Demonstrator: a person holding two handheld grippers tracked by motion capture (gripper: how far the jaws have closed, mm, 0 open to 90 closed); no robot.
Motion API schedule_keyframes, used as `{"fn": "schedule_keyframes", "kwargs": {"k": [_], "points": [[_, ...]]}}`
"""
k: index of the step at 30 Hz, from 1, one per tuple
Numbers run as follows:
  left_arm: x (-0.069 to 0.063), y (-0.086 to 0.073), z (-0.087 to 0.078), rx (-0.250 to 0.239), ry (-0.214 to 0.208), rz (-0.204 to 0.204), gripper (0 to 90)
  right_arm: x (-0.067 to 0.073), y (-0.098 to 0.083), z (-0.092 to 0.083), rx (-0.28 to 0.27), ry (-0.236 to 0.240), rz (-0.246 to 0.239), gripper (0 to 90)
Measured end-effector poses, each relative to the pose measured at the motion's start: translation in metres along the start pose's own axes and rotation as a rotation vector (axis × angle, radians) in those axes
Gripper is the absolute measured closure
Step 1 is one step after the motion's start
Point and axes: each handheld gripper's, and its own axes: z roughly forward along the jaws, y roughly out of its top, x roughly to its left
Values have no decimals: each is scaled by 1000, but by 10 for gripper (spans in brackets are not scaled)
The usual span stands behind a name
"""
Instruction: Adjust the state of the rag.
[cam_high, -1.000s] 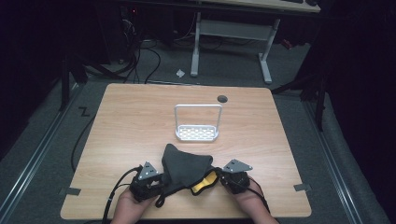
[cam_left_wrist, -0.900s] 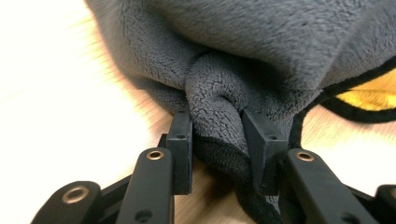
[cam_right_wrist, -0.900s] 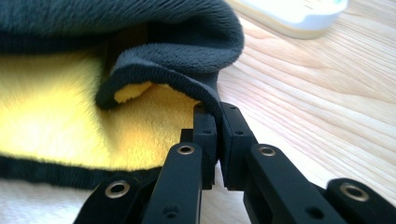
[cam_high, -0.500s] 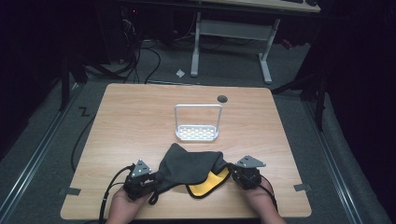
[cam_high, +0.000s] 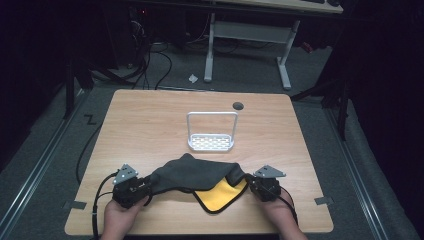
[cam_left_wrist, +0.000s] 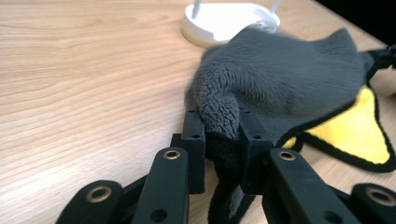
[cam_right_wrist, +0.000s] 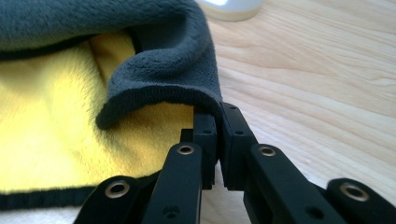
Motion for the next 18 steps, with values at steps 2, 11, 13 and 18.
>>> {"fn": "schedule_keyframes", "kwargs": {"k": [2,11,13,18], "points": [[3,1,-6,-15,-2,-9,760,-4,0,-1,-7,-8,6,868],[3,2,3,1,-12,-15,730,-32,-3,-4,-16,-46,88,843],[7,2,8,13,4,-24,718,-32,-3,-2,-10,-48,86,820],[21,-1,23,41,40,-73,587,-33,-4,-1,-6,-46,95,726]]}}
